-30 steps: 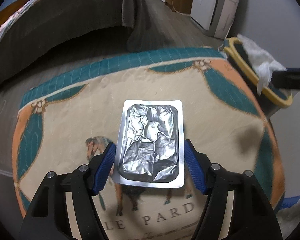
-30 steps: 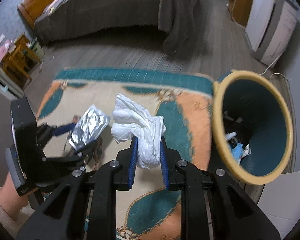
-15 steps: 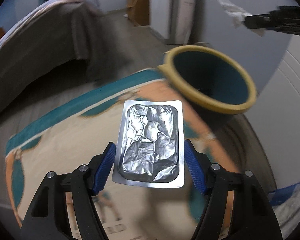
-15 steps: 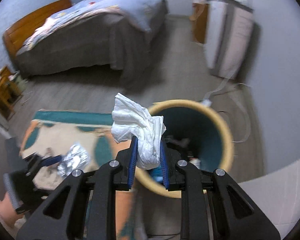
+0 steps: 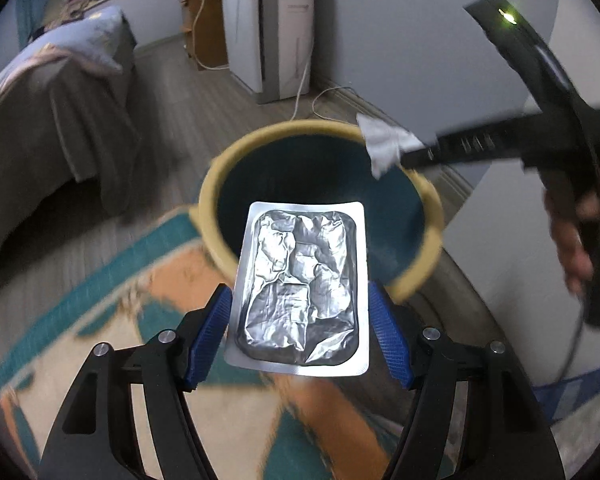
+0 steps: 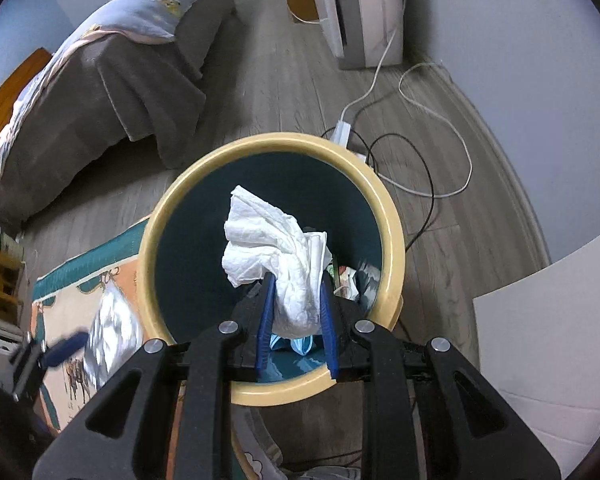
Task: Collect trash
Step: 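Carry the tissue over the wastebasket with right tool while left tool carries foil pack, then drop the tissue into the wastebasket with right tool while left tool drops foil pack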
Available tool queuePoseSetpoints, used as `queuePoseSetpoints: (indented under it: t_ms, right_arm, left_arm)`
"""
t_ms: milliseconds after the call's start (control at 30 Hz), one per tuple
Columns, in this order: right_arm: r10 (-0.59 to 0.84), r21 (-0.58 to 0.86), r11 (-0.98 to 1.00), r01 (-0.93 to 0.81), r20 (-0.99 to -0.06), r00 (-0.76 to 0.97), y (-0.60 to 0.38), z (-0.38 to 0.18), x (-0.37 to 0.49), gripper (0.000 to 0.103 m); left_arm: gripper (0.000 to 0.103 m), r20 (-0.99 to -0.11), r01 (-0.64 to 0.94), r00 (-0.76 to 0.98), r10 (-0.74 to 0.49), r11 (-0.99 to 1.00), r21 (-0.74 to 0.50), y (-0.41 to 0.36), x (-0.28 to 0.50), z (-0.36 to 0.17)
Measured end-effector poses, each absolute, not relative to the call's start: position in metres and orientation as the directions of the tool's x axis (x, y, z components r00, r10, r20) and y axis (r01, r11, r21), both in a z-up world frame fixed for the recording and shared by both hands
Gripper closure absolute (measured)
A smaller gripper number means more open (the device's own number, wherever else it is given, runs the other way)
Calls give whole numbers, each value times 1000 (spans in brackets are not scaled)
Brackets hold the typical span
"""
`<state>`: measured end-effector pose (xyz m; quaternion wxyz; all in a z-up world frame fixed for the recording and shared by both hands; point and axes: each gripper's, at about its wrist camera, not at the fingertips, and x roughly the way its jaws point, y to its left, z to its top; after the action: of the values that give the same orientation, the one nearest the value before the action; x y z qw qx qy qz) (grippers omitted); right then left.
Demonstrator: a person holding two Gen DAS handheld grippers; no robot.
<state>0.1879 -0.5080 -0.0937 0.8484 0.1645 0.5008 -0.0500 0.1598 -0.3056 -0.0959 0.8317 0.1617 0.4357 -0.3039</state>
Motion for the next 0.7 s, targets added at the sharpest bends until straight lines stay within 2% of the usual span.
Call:
queuePoseSetpoints:
  t_ms: [100, 133, 167, 200, 233, 267, 367, 433, 700]
  right_arm:
    - [84, 242, 937, 253, -857, 509, -506, -94, 189, 82]
    - [93, 252, 937, 243, -849, 521, -505, -92, 189, 80]
    - [97, 257, 937, 237, -842, 531, -505, -90, 190, 77]
    - [98, 263, 937, 230, -830, 549, -504, -87, 191, 61]
    - [95, 263, 937, 229, -824, 559, -503, -85, 192, 42]
    - [91, 262, 938, 228, -818, 568, -503, -83, 192, 38]
    - [75, 245, 943, 227, -818, 570, -503, -83, 193, 36]
    - [70, 243, 940, 238, -823, 564, -506, -86, 194, 30]
    - [55, 213, 950, 227, -834, 550, -495, -82, 188, 25]
  left_arm:
    - [33, -812, 639, 470, -346, 768, 43, -320, 180, -93]
    - [29, -807, 634, 479, -346, 772, 45, -321, 185, -92]
    - [15, -800, 623, 493, -343, 780, 49, -323, 192, -91]
    - [10, -796, 614, 505, -334, 787, 59, -323, 195, -91]
    - [9, -792, 599, 524, -314, 797, 80, -322, 198, -91]
    - [9, -794, 594, 527, -305, 800, 87, -321, 199, -93]
    - [9, -795, 595, 525, -303, 799, 88, -316, 200, -97]
    - [9, -792, 592, 529, -304, 801, 87, -309, 194, -99]
    - [9, -799, 569, 514, -312, 821, 45, -275, 160, -97]
